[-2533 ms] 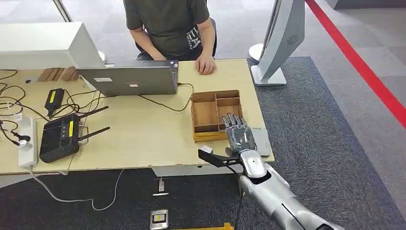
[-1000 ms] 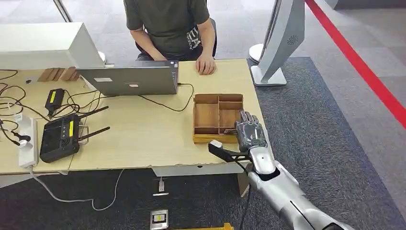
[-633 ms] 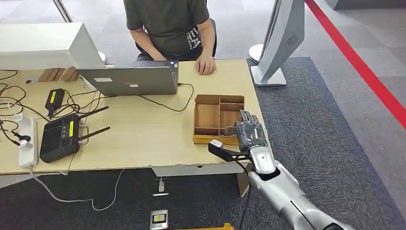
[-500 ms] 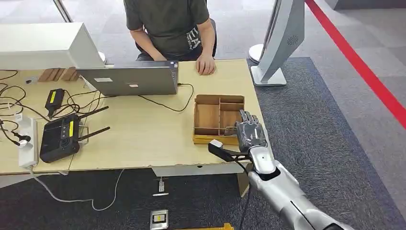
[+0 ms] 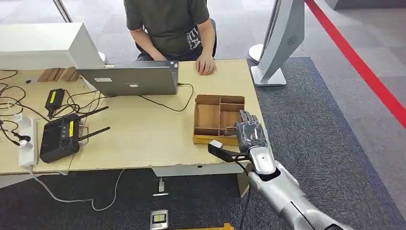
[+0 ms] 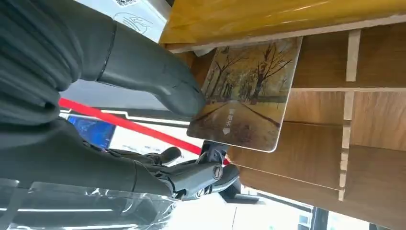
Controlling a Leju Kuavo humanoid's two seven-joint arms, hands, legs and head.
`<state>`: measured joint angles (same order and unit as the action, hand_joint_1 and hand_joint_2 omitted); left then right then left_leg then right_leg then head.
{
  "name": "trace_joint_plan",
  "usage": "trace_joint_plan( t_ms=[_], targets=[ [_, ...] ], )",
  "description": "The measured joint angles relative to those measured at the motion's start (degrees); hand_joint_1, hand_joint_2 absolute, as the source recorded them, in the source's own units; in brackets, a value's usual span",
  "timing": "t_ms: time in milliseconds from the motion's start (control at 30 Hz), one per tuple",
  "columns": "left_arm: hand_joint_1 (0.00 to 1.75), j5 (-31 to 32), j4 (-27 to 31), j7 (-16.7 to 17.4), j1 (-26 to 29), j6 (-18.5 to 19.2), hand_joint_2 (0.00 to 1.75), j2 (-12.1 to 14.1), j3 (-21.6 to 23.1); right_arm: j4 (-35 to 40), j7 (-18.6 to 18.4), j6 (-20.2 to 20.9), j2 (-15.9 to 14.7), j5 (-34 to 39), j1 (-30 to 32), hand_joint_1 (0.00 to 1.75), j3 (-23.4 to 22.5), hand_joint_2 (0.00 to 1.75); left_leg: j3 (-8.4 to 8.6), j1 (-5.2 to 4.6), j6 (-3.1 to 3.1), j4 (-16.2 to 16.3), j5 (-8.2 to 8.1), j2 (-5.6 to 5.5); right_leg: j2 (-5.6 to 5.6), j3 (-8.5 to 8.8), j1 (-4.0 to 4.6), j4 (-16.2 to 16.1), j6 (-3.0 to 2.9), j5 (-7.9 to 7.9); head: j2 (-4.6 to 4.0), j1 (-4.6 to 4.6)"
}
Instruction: Pass the card to the sensor for recognition and then transmit it.
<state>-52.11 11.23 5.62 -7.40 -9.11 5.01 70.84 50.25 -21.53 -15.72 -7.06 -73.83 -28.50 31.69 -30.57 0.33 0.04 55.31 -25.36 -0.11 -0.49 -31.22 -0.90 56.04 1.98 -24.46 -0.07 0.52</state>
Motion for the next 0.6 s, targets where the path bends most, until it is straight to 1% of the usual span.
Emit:
trace_joint_plan(
  t_ms=[600],
  targets=[
    [0.00, -0.6, 0.0, 0.4, 0.0, 0.2, 1.75, 0.0, 0.0, 2.1, 0.0, 1.2, 0.8, -1.2, 0.0, 1.75, 0.3, 1.75, -0.02, 0.00, 0.00, 0.0, 0.00, 0.00, 0.00, -0.01, 0.00, 0.0, 0.00, 0.00, 0.00, -0.02]
  ],
)
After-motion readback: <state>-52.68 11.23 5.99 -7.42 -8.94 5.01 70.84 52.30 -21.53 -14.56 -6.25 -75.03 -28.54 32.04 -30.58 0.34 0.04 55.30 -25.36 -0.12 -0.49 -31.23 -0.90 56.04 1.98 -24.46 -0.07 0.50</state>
